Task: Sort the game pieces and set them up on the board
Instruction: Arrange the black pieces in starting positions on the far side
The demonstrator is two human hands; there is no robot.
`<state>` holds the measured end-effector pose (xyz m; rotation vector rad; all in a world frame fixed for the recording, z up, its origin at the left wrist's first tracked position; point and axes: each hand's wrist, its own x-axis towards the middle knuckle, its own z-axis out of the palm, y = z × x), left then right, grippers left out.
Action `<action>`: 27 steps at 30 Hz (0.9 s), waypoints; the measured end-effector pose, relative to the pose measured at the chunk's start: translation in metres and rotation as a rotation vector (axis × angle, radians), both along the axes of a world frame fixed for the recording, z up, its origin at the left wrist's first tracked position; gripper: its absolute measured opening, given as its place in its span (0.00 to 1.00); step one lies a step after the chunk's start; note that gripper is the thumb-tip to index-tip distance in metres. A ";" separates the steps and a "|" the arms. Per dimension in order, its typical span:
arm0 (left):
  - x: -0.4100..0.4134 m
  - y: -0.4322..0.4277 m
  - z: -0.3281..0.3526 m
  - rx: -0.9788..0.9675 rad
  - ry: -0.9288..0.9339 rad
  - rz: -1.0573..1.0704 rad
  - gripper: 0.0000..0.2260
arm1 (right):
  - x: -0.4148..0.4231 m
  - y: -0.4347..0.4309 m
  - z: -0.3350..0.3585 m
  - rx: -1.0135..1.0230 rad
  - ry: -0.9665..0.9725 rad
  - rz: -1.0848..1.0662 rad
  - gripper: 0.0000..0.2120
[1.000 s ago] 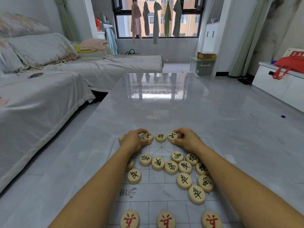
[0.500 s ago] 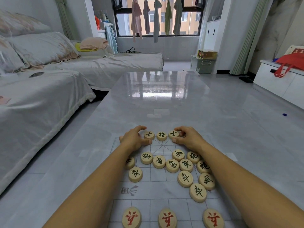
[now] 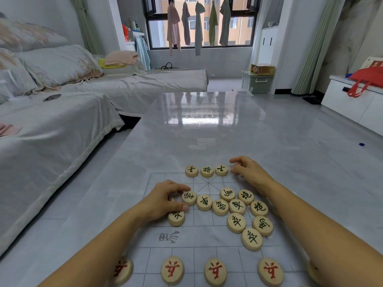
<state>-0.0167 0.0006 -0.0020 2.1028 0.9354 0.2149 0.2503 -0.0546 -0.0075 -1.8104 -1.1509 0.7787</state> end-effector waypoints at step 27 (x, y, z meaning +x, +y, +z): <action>-0.020 -0.019 -0.014 0.107 -0.114 0.069 0.26 | 0.015 -0.090 0.009 0.014 0.231 -0.018 0.15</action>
